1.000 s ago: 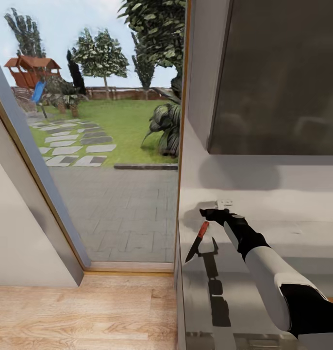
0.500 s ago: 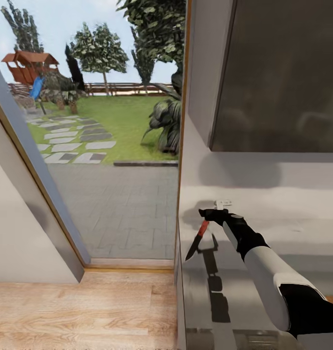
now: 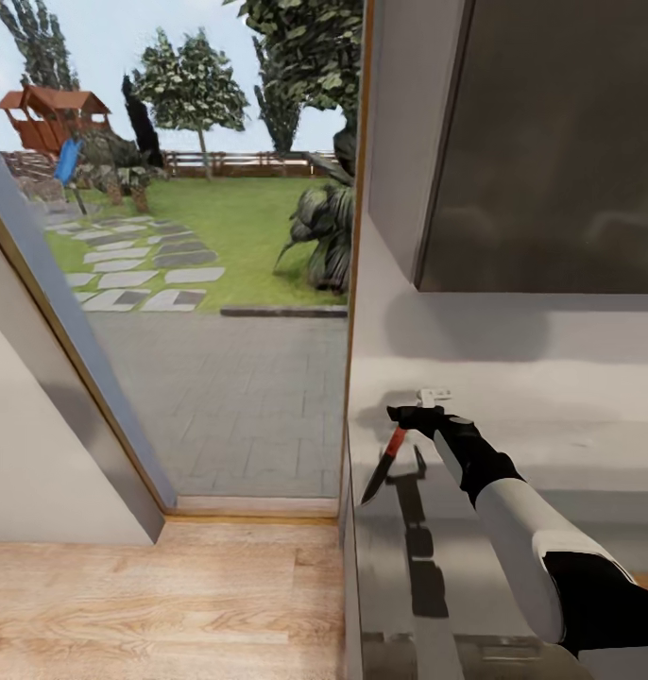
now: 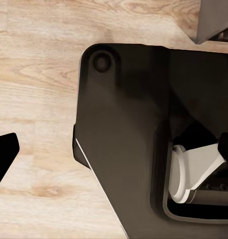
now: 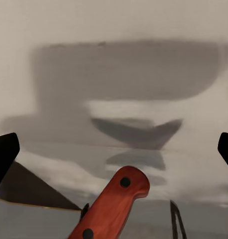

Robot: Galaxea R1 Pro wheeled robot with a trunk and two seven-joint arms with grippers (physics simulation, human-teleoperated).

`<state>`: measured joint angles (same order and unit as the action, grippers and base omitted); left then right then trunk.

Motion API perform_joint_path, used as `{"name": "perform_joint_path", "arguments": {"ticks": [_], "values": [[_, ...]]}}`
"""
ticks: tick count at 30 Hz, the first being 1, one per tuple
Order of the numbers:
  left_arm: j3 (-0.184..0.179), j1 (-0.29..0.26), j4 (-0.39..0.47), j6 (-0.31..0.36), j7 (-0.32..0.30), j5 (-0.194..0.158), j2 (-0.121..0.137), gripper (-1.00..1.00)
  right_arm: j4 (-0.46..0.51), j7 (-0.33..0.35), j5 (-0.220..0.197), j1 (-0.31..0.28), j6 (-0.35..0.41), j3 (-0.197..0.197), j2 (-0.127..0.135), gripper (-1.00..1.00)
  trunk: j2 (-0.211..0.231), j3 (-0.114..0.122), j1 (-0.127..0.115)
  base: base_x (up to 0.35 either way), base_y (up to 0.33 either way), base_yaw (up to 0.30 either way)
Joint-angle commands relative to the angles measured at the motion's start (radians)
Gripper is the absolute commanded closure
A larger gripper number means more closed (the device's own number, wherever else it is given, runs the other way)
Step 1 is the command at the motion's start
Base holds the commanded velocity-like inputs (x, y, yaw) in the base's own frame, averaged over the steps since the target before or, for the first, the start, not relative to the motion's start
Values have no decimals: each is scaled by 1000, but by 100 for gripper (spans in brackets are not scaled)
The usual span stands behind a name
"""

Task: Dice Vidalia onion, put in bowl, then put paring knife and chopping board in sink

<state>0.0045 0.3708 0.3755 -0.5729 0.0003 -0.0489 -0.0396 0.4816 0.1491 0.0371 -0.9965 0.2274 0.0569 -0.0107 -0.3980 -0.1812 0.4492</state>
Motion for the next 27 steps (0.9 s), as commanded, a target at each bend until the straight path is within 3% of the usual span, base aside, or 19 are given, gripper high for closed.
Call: {"name": "perform_joint_path", "arguments": {"ticks": [1,27], "values": [[0,0,2,-1,0,-5,0,-100,2,6,4,-1,6,6,-1,-100,-2,-3,1,103,0,0],[0,0,1,-1,-2,-5,0,-100,2,4,4,-1,6,6,-1,-100,-2,-45,1,18,0,0]]}}
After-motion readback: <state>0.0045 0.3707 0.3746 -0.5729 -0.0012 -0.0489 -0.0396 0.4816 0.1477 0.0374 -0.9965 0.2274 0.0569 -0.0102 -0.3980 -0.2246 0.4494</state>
